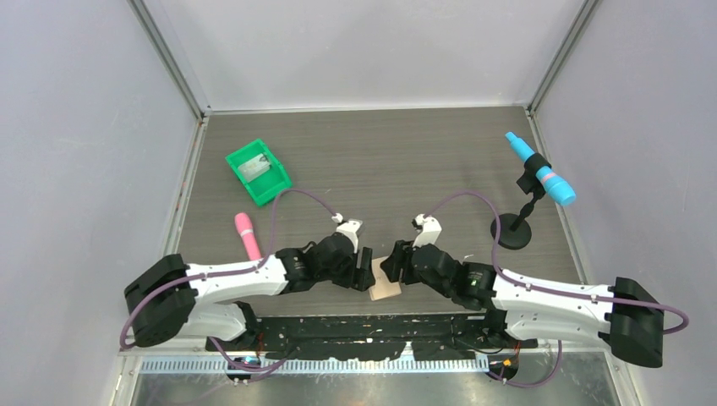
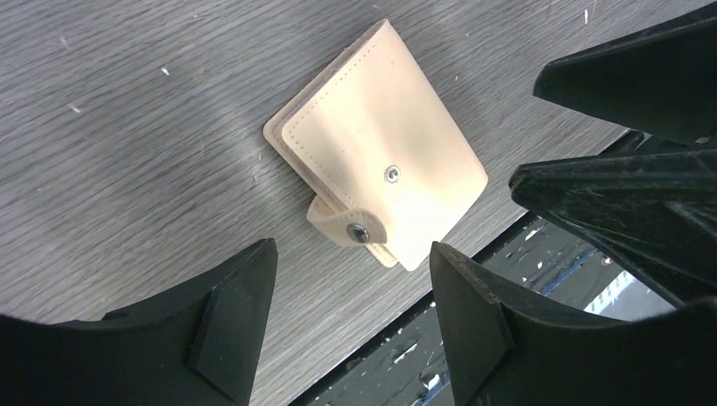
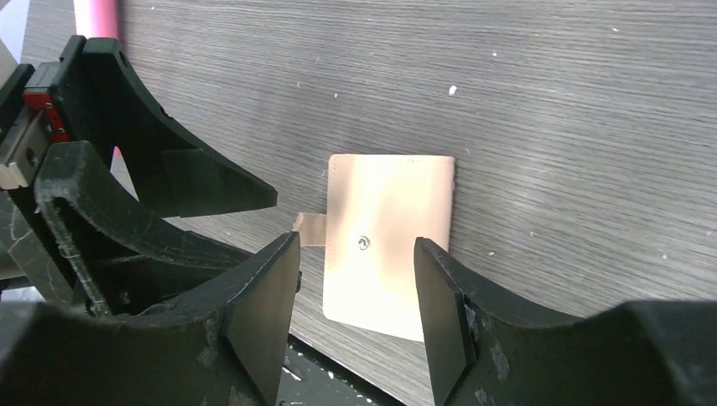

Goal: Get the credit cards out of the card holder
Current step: Open the card holder at the center of the board.

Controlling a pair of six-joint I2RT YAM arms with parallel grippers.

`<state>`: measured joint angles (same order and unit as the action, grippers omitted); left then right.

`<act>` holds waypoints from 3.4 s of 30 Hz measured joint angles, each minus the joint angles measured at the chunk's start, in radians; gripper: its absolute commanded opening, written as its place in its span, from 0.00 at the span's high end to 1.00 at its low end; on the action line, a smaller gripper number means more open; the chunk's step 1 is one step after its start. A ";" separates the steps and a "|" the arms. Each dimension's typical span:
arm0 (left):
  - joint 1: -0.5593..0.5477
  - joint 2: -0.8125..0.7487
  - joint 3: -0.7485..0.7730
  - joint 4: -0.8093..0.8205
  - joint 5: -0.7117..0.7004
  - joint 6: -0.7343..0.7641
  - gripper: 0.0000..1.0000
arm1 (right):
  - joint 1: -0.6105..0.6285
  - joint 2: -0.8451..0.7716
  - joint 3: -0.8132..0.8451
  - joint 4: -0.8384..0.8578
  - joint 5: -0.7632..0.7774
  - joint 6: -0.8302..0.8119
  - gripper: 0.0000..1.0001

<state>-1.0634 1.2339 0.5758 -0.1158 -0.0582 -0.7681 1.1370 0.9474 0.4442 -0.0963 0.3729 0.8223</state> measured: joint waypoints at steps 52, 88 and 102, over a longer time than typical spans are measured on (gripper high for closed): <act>-0.004 -0.125 -0.051 0.116 0.018 -0.019 1.00 | 0.018 0.194 0.006 0.063 -0.119 0.038 0.26; -0.004 -0.178 -0.111 0.098 -0.032 -0.039 1.00 | 0.022 0.004 -0.003 -0.094 0.026 0.040 0.61; -0.004 -0.215 -0.129 0.097 -0.036 -0.040 1.00 | 0.022 -0.034 -0.003 -0.309 0.172 0.075 0.54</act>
<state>-1.0676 1.0191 0.4473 -0.0193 -0.0940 -0.8082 1.1587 0.9131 0.4412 -0.4049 0.5453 0.8970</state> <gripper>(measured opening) 0.048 0.458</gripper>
